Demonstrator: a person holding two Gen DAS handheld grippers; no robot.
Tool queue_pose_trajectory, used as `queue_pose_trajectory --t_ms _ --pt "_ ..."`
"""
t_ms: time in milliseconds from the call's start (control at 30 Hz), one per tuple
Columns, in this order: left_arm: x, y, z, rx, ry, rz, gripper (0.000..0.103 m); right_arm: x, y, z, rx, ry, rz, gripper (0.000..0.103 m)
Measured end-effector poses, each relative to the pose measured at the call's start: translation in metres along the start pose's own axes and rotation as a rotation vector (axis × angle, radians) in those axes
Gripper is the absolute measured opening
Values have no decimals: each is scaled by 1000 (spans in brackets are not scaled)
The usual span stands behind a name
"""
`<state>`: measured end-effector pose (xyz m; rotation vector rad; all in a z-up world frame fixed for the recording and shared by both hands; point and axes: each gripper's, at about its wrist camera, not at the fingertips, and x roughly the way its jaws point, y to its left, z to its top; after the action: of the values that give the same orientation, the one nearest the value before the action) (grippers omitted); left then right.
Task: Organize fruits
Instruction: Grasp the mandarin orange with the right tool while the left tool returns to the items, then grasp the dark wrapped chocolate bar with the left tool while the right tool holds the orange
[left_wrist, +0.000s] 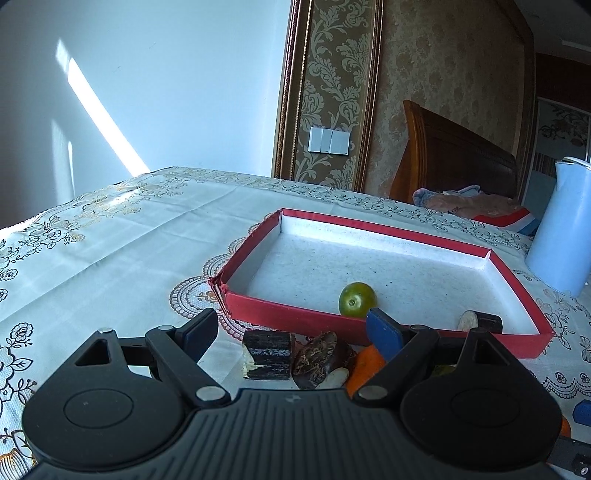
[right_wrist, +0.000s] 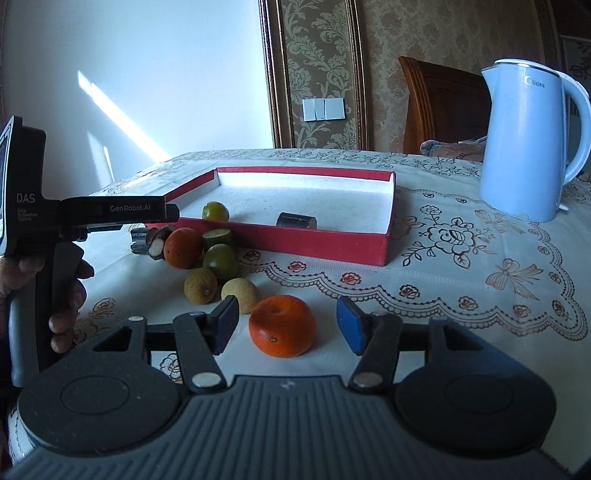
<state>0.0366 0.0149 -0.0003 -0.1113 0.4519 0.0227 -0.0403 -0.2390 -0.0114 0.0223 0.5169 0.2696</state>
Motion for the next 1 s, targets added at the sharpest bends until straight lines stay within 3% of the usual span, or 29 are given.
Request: queue_pose_trajectory --t_ms 267,400,667,1000 --pt "2 1 1 -6 8 2 88 12 2 1 -7 70 -4 55" --pt "3 1 1 -6 13 3 88 19 0 2 4 104 -2 42" --pt "-2 11 -2 -17 48 -31 88 22 1 2 30 91 -21 39" --pt "-31 10 -16 128 2 -117 87 23 -10 1 98 87 18 39"
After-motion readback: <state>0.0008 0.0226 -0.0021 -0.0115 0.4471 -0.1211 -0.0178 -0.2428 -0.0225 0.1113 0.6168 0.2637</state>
